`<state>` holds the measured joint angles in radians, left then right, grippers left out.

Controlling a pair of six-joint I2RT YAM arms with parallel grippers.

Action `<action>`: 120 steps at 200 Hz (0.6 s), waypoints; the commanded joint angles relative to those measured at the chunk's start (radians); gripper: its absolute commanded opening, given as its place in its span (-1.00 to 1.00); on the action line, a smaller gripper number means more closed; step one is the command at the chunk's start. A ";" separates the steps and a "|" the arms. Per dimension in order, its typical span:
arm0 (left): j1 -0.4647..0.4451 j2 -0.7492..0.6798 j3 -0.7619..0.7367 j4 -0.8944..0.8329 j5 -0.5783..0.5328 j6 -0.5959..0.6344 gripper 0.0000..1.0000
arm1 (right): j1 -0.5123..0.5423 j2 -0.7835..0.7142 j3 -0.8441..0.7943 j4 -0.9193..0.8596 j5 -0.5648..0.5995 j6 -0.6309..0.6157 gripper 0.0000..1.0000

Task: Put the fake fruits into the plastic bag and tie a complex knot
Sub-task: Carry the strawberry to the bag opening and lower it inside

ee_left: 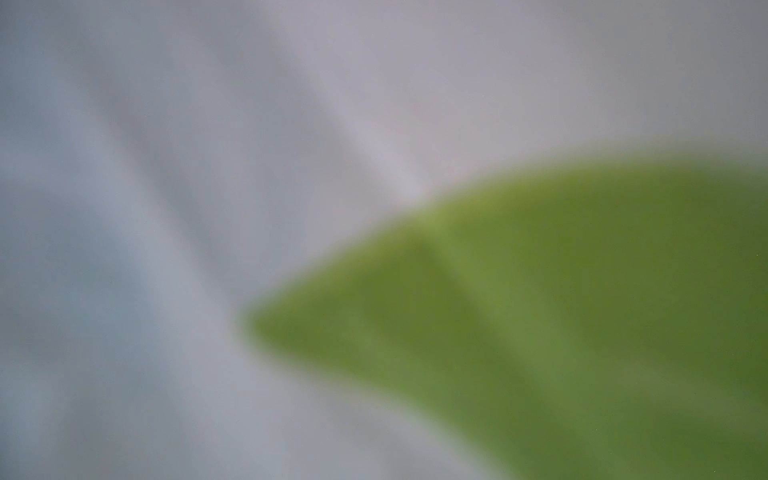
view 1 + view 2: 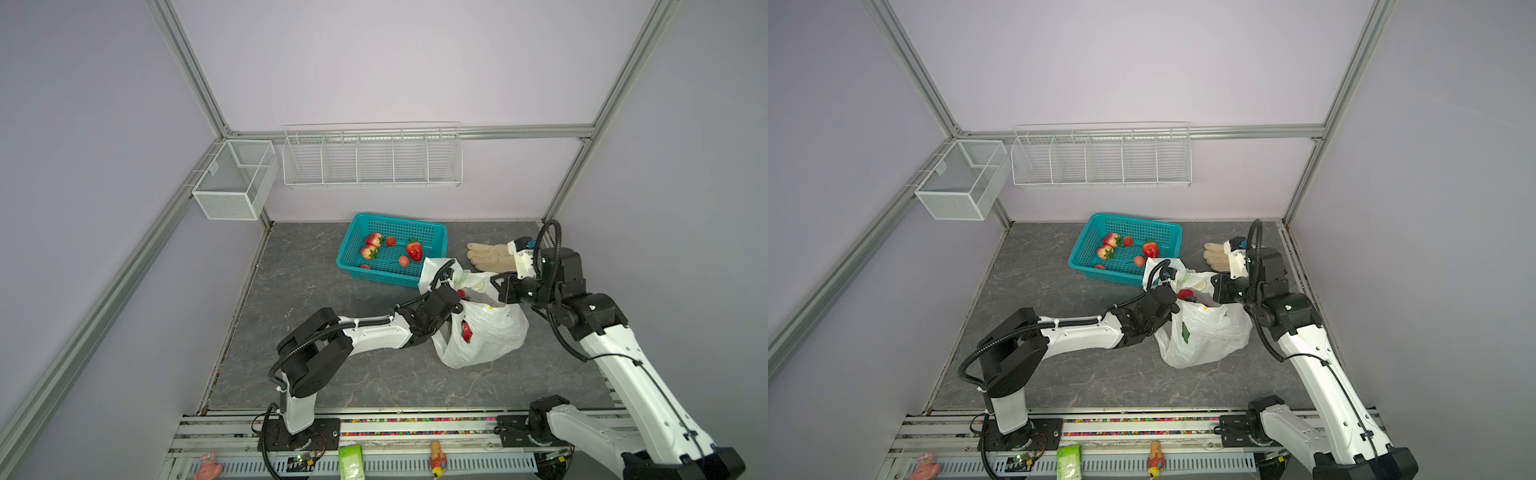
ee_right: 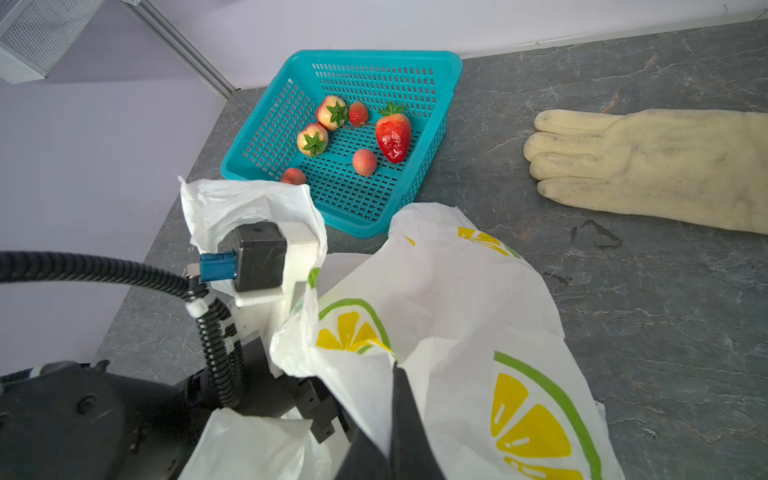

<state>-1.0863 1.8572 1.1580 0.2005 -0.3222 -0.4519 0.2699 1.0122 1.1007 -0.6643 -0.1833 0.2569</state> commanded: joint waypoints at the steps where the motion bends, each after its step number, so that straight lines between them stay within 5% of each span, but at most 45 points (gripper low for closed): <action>1: 0.009 -0.071 -0.029 0.012 -0.014 0.000 0.76 | -0.004 -0.007 -0.010 -0.009 0.053 -0.030 -0.87; 66: 0.009 -0.205 -0.168 -0.009 0.115 0.105 0.79 | -0.006 0.021 -0.009 0.008 0.064 -0.021 -0.87; 120: 0.009 -0.441 -0.333 -0.076 0.336 0.187 0.54 | -0.006 0.077 -0.002 0.059 0.063 0.026 -0.87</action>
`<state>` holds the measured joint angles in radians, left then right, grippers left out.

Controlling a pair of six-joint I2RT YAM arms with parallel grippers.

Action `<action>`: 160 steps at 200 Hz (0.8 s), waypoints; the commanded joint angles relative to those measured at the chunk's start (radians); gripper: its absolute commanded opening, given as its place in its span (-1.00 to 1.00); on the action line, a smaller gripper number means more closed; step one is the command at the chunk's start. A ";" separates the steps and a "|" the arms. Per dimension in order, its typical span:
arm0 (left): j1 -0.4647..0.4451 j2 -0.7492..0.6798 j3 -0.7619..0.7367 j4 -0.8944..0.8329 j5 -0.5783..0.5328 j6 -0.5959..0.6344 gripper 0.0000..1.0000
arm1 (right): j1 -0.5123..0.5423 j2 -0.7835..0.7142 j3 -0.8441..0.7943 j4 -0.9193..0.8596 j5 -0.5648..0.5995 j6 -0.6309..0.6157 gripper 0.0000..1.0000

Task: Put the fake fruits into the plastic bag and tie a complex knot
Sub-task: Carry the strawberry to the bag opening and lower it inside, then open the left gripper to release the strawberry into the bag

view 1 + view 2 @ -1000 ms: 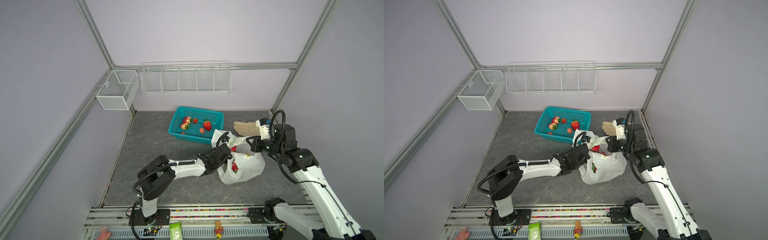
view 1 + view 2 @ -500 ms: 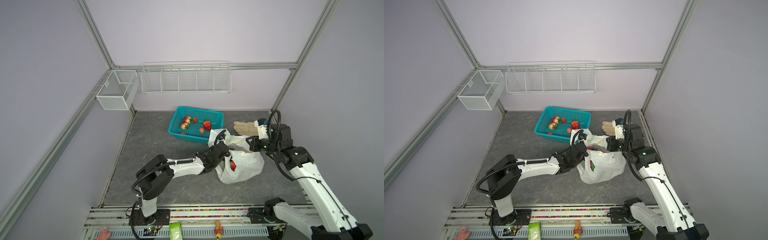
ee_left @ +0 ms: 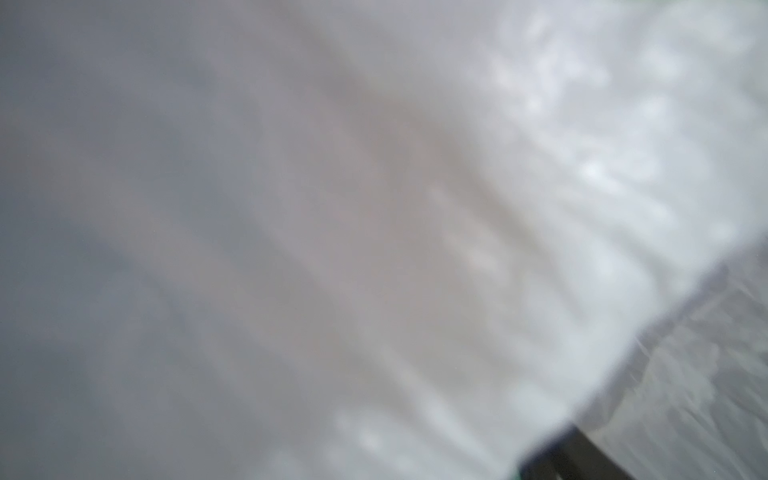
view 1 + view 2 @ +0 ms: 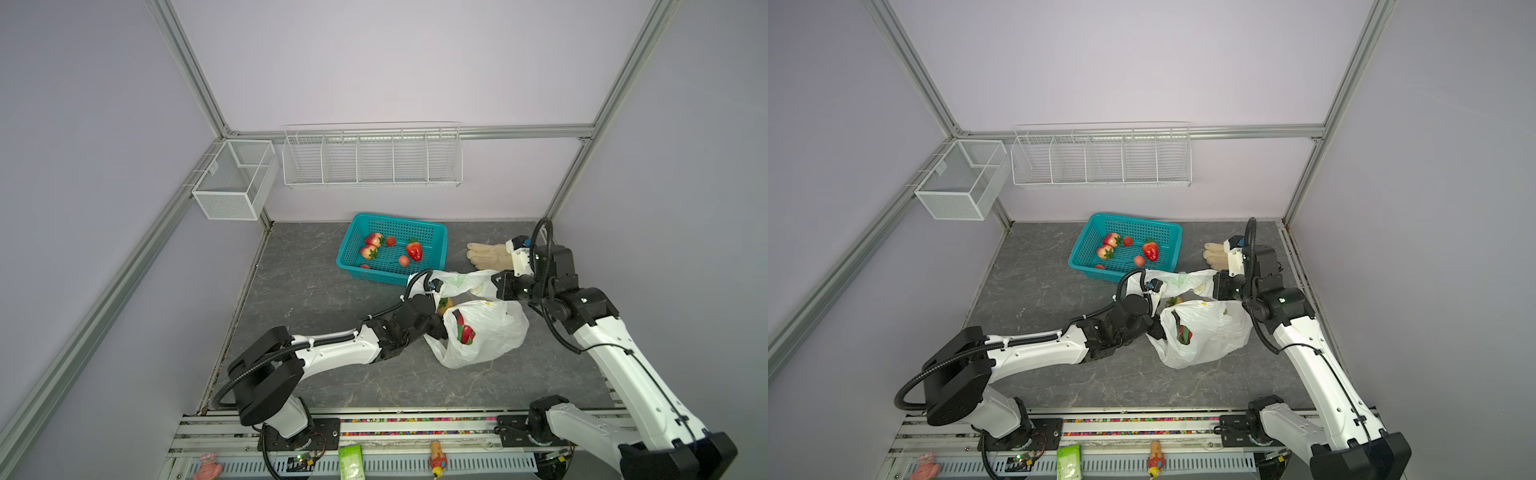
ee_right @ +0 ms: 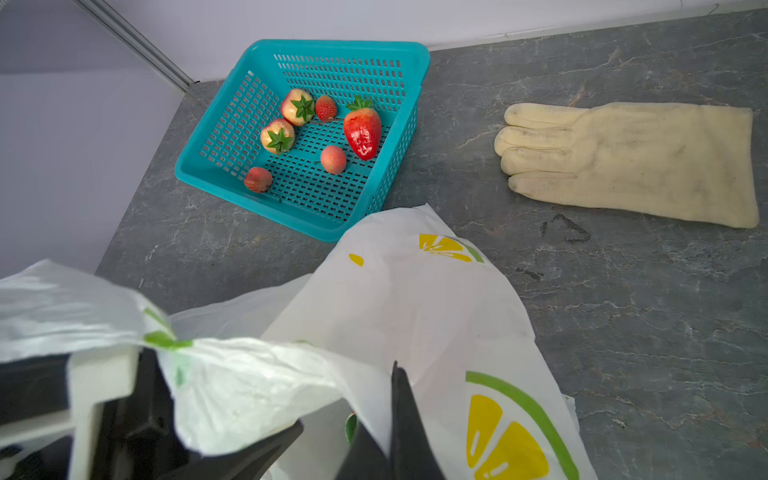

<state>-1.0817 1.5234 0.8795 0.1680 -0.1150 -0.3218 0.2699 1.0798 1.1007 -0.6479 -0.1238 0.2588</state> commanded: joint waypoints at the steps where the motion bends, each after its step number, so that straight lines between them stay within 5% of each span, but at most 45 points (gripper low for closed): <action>1: 0.005 -0.111 -0.057 -0.045 0.131 0.057 0.54 | -0.007 0.009 -0.002 0.042 0.005 0.024 -0.87; 69: 0.032 -0.456 -0.213 -0.162 0.352 0.162 0.43 | -0.006 0.052 0.009 0.056 0.054 -0.001 -0.87; 110: 0.188 -0.586 -0.197 -0.249 0.134 0.039 0.40 | -0.008 0.062 0.022 0.056 0.074 -0.015 -0.87; 135: 0.407 -0.509 -0.118 -0.297 0.058 -0.105 0.43 | -0.010 0.068 0.012 0.068 0.060 -0.014 -0.87; 160: 0.528 -0.264 0.052 -0.348 0.035 -0.079 0.44 | -0.012 0.080 0.015 0.079 0.040 -0.015 -0.87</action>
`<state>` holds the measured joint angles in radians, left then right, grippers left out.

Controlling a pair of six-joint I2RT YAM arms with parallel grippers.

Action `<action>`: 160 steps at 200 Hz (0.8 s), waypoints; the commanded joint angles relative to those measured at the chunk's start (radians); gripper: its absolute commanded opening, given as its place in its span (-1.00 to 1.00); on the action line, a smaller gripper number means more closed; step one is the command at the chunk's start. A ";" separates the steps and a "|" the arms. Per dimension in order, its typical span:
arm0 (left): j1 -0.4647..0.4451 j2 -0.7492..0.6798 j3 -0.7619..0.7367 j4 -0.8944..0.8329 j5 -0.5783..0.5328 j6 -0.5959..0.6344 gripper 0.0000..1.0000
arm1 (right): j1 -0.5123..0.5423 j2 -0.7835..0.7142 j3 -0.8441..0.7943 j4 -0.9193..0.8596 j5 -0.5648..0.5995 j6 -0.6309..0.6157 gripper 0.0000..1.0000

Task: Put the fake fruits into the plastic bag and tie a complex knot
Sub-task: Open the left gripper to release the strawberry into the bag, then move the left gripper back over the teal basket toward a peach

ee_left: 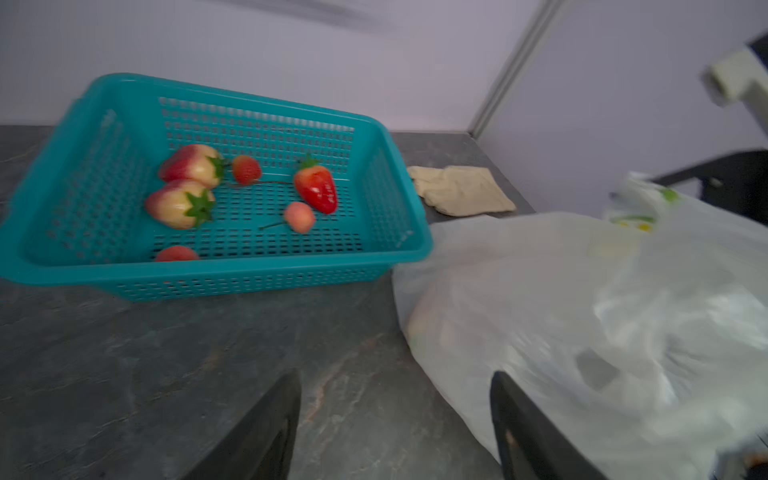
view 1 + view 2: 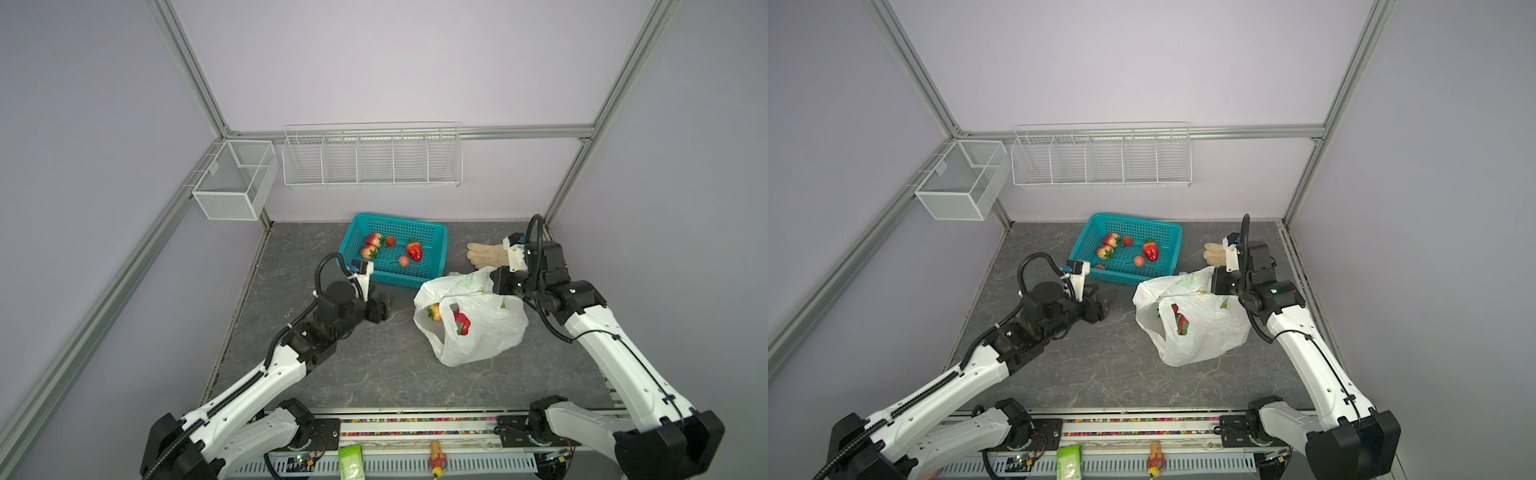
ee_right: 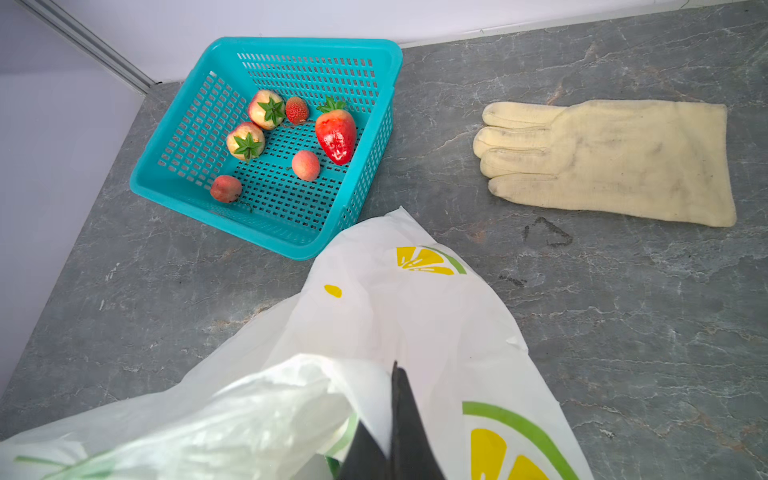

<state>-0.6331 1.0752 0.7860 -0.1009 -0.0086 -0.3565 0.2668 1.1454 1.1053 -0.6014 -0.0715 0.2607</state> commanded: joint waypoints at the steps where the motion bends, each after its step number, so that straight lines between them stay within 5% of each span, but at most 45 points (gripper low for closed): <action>1: 0.082 0.198 0.153 -0.083 -0.074 -0.041 0.44 | -0.009 0.015 0.012 0.031 -0.013 -0.017 -0.87; 53: 0.095 0.691 0.577 -0.192 -0.222 0.229 0.51 | -0.012 0.024 0.043 0.012 -0.016 -0.041 -0.87; 75: 0.093 0.834 0.779 -0.352 -0.111 0.342 0.51 | -0.021 0.017 0.049 -0.009 0.036 -0.062 -0.87; 104: 0.093 0.968 0.946 -0.479 0.058 0.336 0.51 | -0.043 0.008 0.062 -0.027 0.068 -0.068 -0.87; 160: 0.090 1.158 1.143 -0.563 0.140 0.363 0.57 | -0.048 0.012 0.073 -0.040 0.070 -0.061 -0.87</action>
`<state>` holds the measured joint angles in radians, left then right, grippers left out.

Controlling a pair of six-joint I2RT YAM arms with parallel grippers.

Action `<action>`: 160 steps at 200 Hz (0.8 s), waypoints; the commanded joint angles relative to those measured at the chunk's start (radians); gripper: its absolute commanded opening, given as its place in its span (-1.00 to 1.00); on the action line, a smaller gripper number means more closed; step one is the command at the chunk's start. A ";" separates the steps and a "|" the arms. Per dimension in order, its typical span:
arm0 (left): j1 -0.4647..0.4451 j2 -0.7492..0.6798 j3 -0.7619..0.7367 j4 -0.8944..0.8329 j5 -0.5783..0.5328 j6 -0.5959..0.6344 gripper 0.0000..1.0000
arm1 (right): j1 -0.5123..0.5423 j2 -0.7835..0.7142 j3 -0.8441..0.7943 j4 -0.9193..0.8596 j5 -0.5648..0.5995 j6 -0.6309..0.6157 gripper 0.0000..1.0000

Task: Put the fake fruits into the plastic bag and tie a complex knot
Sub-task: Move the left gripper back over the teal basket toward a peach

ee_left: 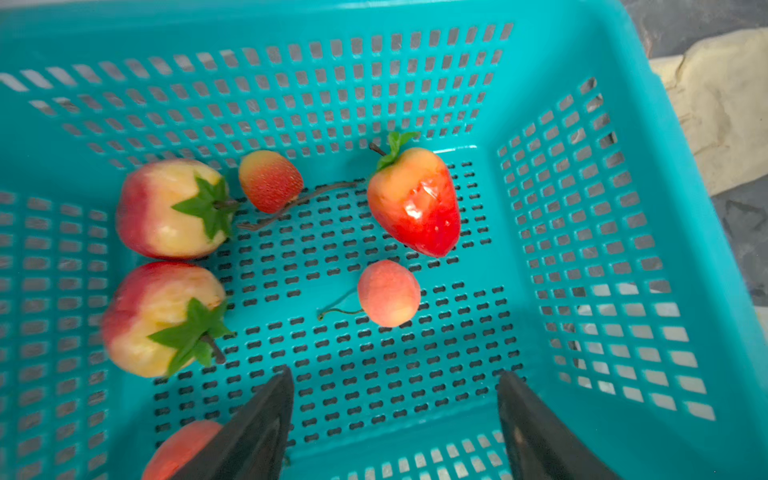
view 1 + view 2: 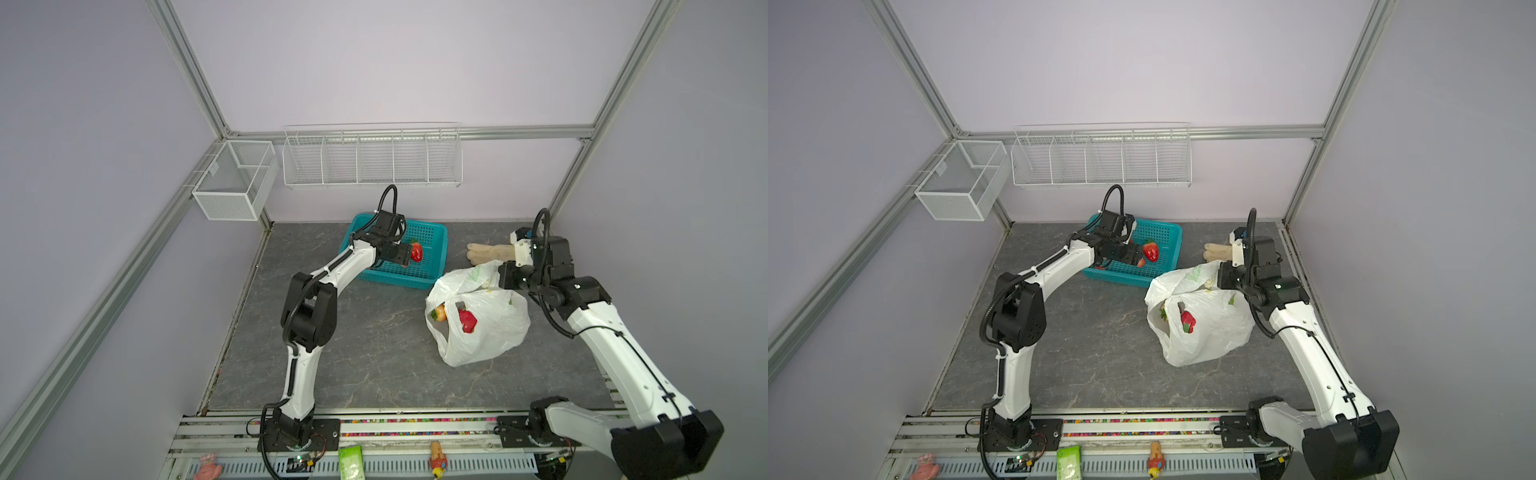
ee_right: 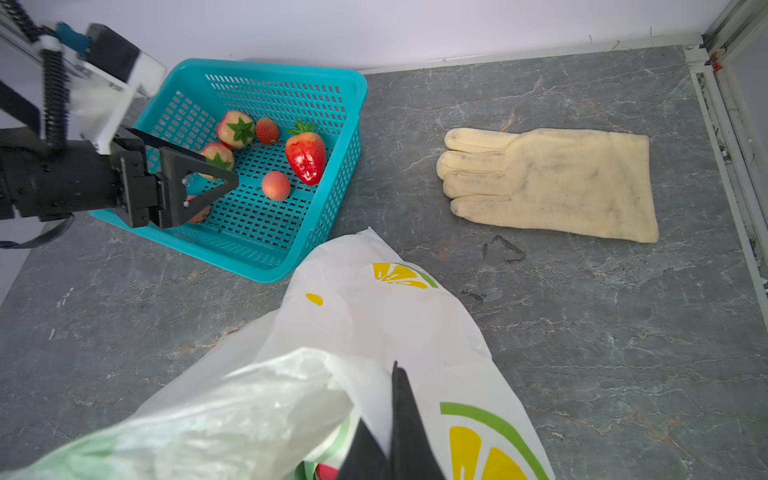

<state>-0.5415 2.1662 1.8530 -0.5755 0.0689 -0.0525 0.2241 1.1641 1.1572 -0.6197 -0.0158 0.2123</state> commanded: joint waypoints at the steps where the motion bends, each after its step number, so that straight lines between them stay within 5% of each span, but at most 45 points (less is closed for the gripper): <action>1: -0.002 0.070 0.080 -0.090 0.063 0.061 0.58 | -0.005 -0.006 0.021 -0.021 0.014 -0.013 -0.88; 71: -0.002 0.294 0.370 -0.254 0.033 0.091 0.50 | -0.006 -0.015 0.015 -0.027 0.018 -0.017 -0.87; 160: -0.002 0.366 0.442 -0.284 0.030 0.097 0.26 | -0.012 -0.015 0.001 -0.019 0.008 -0.017 -0.87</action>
<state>-0.5415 2.4924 2.2559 -0.8146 0.1020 0.0246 0.2176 1.1633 1.1591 -0.6304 -0.0116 0.2089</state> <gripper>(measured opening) 0.645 0.066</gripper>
